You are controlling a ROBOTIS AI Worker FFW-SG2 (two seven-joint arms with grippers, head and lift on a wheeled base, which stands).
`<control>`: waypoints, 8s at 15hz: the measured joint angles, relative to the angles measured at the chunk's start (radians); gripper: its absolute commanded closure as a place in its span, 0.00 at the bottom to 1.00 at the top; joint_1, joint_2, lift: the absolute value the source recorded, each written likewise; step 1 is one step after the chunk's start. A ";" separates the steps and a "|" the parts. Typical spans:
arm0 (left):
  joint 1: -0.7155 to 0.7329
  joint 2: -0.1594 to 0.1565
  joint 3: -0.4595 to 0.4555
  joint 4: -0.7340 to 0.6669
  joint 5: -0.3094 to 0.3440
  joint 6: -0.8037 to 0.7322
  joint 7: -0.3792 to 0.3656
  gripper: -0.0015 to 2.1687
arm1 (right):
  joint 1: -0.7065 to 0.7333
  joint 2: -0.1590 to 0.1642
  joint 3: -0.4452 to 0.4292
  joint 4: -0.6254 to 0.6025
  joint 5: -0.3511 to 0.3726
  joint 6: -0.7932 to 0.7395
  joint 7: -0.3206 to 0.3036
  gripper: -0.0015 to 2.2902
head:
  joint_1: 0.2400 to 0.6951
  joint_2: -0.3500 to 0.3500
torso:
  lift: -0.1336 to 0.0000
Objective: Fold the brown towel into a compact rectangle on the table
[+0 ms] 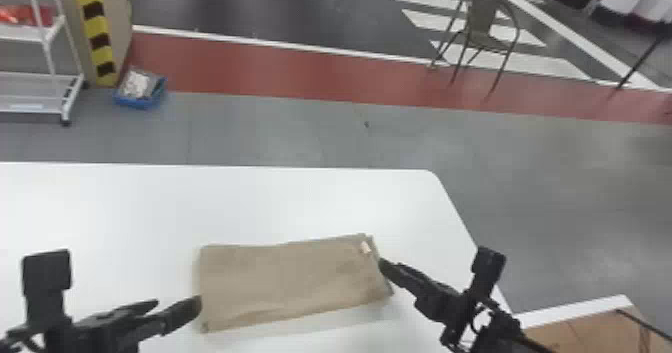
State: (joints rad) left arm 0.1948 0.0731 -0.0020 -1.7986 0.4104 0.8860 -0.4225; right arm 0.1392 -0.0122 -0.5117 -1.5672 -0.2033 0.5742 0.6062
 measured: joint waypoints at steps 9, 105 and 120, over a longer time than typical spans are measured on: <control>0.006 0.001 -0.017 0.000 -0.002 -0.034 -0.012 0.03 | -0.053 -0.013 -0.026 0.055 0.031 0.004 -0.024 0.04 | 1.00 0.00 | 1.00; -0.176 -0.010 -0.416 0.576 -0.461 -0.859 0.320 0.79 | -0.478 -0.011 0.283 0.298 0.281 0.700 -0.174 0.33 | 1.00 0.15 | 1.00; -0.172 -0.007 -0.425 0.568 -0.464 -0.800 0.318 0.79 | -0.456 -0.004 0.267 0.093 0.149 0.981 -0.082 0.54 | 1.00 0.23 | 1.00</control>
State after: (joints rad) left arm 0.0226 0.0662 -0.4270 -1.2309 -0.0536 0.0855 -0.1040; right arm -0.3165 -0.0165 -0.2450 -1.4740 -0.0543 1.5547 0.5240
